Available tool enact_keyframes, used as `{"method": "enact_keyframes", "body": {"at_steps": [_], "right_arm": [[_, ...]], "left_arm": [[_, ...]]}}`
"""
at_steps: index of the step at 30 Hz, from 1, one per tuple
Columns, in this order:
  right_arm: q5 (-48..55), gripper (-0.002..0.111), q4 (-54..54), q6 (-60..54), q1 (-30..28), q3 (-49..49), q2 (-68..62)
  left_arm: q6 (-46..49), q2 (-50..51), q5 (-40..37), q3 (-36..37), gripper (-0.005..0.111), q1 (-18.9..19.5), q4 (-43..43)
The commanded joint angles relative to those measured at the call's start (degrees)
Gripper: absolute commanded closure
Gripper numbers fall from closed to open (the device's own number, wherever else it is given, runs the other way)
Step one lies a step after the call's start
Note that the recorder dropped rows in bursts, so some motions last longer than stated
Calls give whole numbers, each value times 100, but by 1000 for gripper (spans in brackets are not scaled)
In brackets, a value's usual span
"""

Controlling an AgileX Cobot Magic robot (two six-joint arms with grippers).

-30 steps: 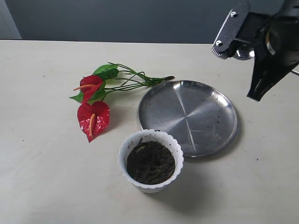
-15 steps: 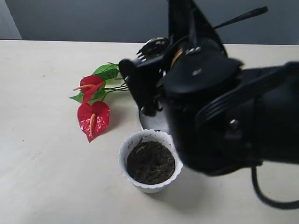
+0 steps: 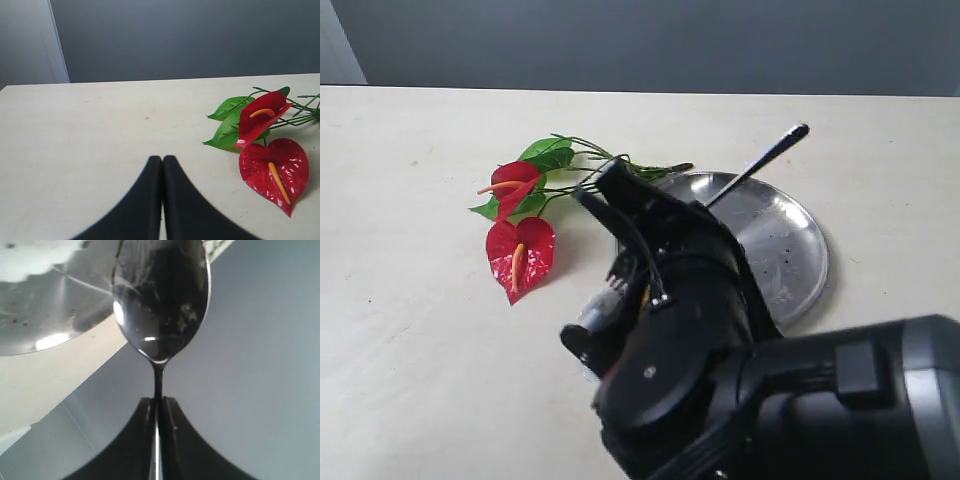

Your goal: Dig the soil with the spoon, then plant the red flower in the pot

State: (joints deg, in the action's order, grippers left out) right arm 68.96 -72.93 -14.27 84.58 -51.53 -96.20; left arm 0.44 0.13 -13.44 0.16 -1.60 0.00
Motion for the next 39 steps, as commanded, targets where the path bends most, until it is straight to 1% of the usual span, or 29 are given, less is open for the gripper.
{"method": "enact_keyframes", "body": {"at_steps": [1,8,14,22,30,39], "right_arm": [[100,109,-130,-54,103,576,72],[100,109,-285,-134,114,723,53],[100,109,-262,-906,114,723,-159],[78,109,-378,-905,114,723,-591],[-334,109,-642,-905,114,723,-830],[-550,109,-642,-905,114,723,-871]], "left_arm": [[-5,-13,13,-16,106,-23,0],[-5,-13,13,-16,106,-23,0],[-5,-13,13,-16,106,-23,0],[-5,-13,13,-16,106,-23,0],[-5,-13,13,-16,106,-23,0],[-5,-13,13,-16,106,-23,0]]}}
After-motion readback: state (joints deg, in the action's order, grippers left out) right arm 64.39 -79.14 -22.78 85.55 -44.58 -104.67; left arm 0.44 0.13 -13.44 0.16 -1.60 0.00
